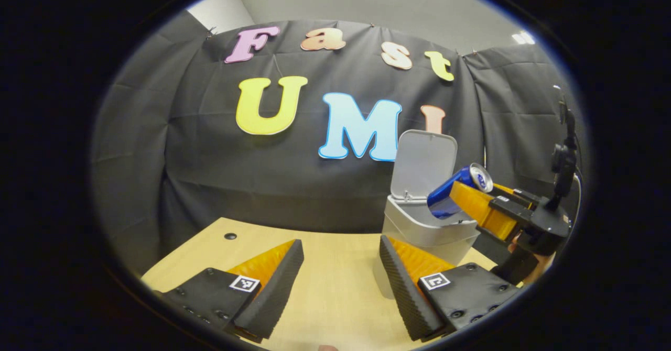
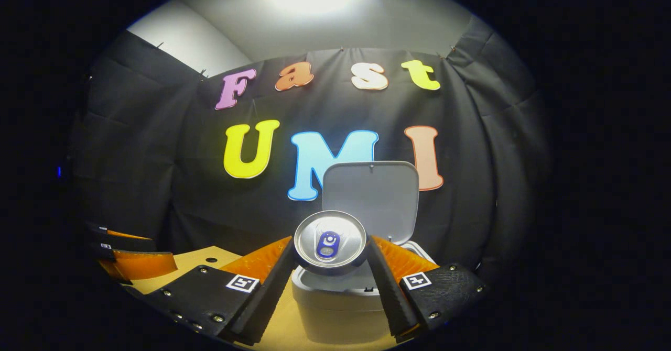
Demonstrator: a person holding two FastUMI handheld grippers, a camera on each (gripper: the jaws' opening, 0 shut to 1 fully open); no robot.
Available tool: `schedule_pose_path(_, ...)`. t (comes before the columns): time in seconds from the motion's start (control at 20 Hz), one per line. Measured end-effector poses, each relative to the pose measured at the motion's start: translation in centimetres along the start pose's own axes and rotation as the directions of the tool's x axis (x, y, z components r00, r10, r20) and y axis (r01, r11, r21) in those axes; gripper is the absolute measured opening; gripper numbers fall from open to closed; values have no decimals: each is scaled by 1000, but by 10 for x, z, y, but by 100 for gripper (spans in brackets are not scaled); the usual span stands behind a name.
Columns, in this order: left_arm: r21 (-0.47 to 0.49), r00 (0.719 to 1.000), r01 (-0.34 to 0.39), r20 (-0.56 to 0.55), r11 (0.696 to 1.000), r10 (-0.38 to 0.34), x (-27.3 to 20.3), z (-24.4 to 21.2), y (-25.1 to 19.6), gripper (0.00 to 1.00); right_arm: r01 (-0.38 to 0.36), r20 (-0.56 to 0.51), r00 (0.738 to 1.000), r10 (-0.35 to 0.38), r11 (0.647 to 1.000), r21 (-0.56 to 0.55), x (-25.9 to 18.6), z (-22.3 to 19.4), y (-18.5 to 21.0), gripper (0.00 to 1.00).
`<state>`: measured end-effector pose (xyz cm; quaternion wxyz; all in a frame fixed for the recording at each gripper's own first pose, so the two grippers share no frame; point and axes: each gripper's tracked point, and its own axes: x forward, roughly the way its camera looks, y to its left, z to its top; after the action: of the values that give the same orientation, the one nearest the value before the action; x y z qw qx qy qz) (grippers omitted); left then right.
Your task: Press the lid of the desktop garbage bin to open it, pick up the crumpled paper on the desktop and throw it into the bin, then pick up the pop can on the desktop and drop it into the bin, and finally close the garbage bin lid.
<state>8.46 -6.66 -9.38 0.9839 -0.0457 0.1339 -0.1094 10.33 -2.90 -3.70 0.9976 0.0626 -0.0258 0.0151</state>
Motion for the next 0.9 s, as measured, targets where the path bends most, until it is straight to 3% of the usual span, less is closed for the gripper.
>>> schedule_pose_path(0.05, -2, 1000, 0, -4, 1000, 0, 1, -2, 0, 95, 2, -12, 1000, -2, 1000, 0, 2, -3, -1, 84)
schedule_pose_path(0.35, -6, 1000, 0, -9, 1000, 0, 7, -1, 3, 95, 8, -30, 1000, -8, 1000, -3, 10, -9, 1, 85)
schedule_pose_path(0.45, 0, 1000, 5, -7, 1000, -5, 9, 0, 3, 100, 8, -40, 999, -8, 1000, 0, 12, -12, 1, 85)
schedule_pose_path(0.65, 7, 1000, 13, -2, 1000, -13, 10, 3, -1, 92, 14, -39, 999, -14, 1000, 4, 13, -9, -1, 87)
schedule_pose_path(0.85, 9, 1000, 20, 2, 1000, -20, 10, 3, -2, 95, 20, -22, 1000, -21, 1000, -9, 15, 2, -4, 87)
schedule_pose_path(0.9, 11, 1000, 22, 4, 1000, -22, 8, 4, -2, 100, 22, -18, 1000, -22, 1000, -14, 17, 7, -5, 87)
